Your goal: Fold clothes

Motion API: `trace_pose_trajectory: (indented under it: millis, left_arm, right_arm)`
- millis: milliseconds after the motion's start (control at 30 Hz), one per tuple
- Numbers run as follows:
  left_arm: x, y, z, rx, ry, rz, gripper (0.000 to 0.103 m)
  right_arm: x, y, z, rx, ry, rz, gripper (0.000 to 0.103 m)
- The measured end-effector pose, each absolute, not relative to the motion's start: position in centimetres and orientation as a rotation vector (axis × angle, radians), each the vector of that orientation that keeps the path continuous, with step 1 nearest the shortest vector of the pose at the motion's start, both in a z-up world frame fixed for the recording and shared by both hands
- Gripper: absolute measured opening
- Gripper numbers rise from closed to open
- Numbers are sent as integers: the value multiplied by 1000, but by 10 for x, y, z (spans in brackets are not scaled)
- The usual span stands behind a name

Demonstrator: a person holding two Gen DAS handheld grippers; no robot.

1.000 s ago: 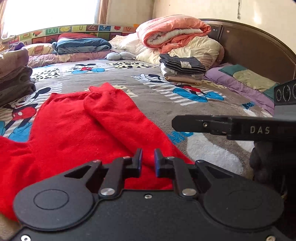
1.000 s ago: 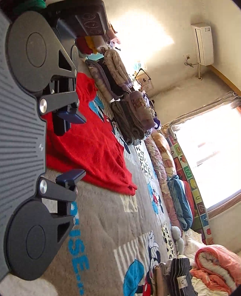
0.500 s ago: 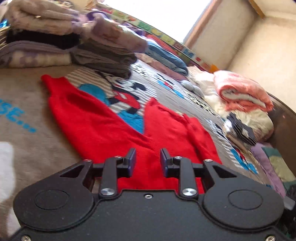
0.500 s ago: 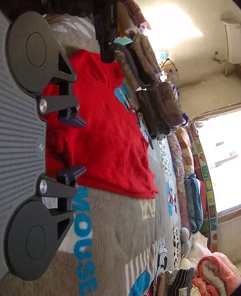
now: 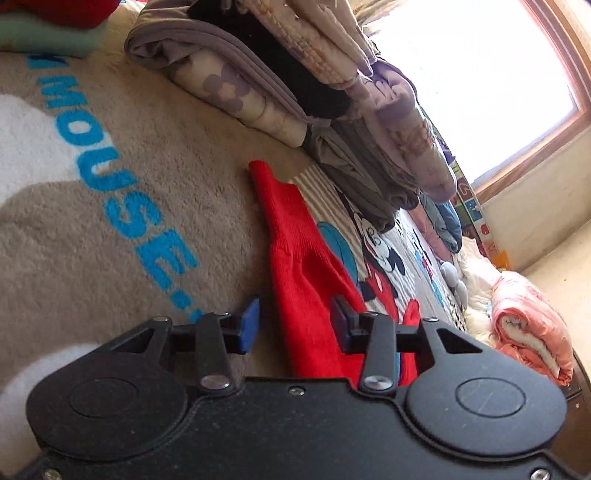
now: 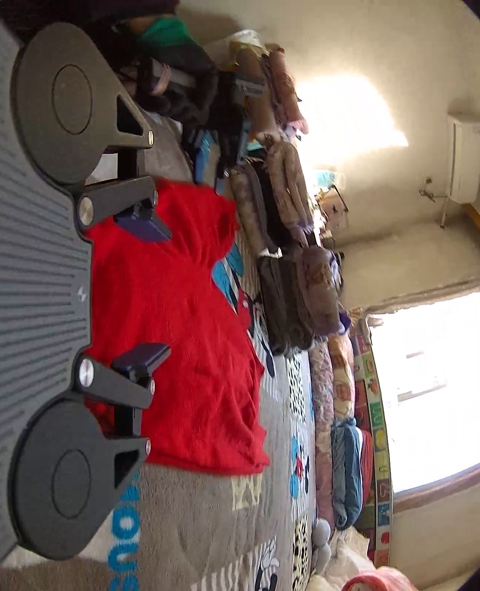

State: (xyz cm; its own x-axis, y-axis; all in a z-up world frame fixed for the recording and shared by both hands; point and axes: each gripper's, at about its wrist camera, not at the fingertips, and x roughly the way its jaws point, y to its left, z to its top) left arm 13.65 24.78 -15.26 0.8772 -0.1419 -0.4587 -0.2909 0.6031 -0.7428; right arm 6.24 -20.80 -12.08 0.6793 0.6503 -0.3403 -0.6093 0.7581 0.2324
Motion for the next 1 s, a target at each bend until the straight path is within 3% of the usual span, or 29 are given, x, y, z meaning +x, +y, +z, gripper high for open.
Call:
trace_pose_trajectory:
  millis: [133, 233, 300, 367, 667, 867, 933, 967, 1000]
  left_arm:
    - [153, 255, -156, -979, 495, 89, 38]
    - [166, 256, -156, -964, 503, 89, 22]
    - [170, 255, -155, -960, 503, 78, 4]
    - [174, 244, -146, -915, 489, 41, 3]
    - [176, 133, -98, -300, 465, -164, 3]
    - [162, 47, -116, 130, 523, -360, 4]
    - [154, 31, -125, 248, 551, -417, 17]
    - [151, 35, -124, 242, 551, -449, 31]
    - [147, 38, -122, 232, 550, -482, 38]
  right_arm:
    - [57, -188, -125, 64, 446, 789, 61]
    - [54, -182, -124, 54, 448, 816, 61]
    - [53, -179, -124, 39, 450, 816, 61]
    - [52, -179, -123, 36, 459, 814, 61]
    - [72, -195, -122, 365, 503, 785, 67]
    - [96, -200, -136, 740, 569, 766, 77]
    - [102, -194, -142, 816, 595, 748, 77]
    - [105, -191, -145, 853, 607, 738, 77]
    - [108, -188, -148, 880, 616, 723, 77]
